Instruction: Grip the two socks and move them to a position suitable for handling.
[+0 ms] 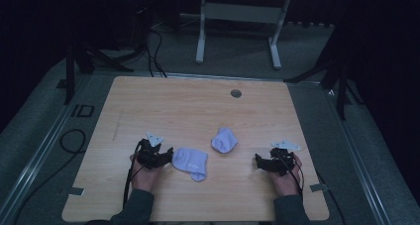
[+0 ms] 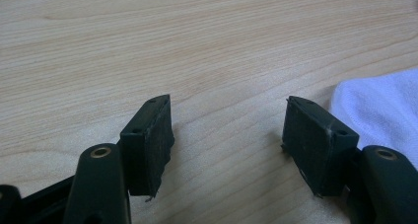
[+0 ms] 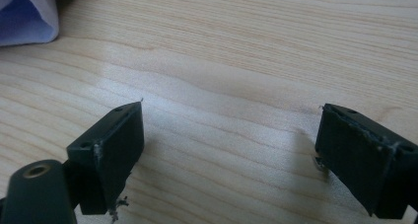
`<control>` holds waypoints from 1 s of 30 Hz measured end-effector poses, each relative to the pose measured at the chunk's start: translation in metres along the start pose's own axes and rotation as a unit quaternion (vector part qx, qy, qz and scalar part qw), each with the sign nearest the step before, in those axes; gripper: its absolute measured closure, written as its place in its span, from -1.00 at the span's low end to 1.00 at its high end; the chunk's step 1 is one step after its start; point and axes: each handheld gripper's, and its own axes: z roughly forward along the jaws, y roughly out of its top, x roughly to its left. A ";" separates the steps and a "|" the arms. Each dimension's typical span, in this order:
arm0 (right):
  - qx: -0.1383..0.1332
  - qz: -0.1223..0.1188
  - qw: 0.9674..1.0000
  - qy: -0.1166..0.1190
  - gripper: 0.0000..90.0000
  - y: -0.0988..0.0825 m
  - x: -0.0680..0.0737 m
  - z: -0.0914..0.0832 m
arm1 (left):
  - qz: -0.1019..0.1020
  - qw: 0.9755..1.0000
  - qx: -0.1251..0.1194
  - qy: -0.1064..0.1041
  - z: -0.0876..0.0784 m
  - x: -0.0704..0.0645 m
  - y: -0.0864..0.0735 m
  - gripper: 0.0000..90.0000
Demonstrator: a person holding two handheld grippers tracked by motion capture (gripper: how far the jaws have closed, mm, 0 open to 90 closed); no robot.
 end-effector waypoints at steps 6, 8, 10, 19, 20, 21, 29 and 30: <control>0.000 0.000 1.000 0.000 -0.76 0.000 0.000 0.000 | -0.001 1.000 0.000 0.000 0.000 0.000 0.000 -0.20; 0.000 0.000 1.000 0.000 -0.76 0.000 0.000 0.000 | -0.001 1.000 0.000 0.000 0.000 0.000 0.000 -0.20; 0.000 0.000 1.000 0.000 -0.75 0.000 0.000 0.000 | -0.001 1.000 0.000 0.001 0.000 0.000 0.000 -0.20; 0.000 0.000 1.000 0.000 -0.75 0.000 0.000 0.000 | 0.000 1.000 0.004 0.000 -0.003 -0.001 0.000 -0.07; 0.000 0.000 1.000 0.000 -0.76 0.000 0.000 0.000 | 0.001 1.000 0.006 -0.001 -0.003 -0.002 0.000 0.00; 0.000 0.000 1.000 0.000 -0.75 0.000 0.000 0.000 | 0.002 1.000 0.007 -0.002 -0.004 -0.002 0.001 0.07; 0.000 0.000 1.000 0.000 -0.75 0.000 0.000 0.000 | 0.042 0.999 0.020 -0.022 -0.008 -0.013 0.003 0.67; 0.000 0.000 1.000 0.000 -0.75 0.000 0.000 0.000 | 0.046 0.998 0.021 -0.027 -0.008 -0.014 0.003 0.71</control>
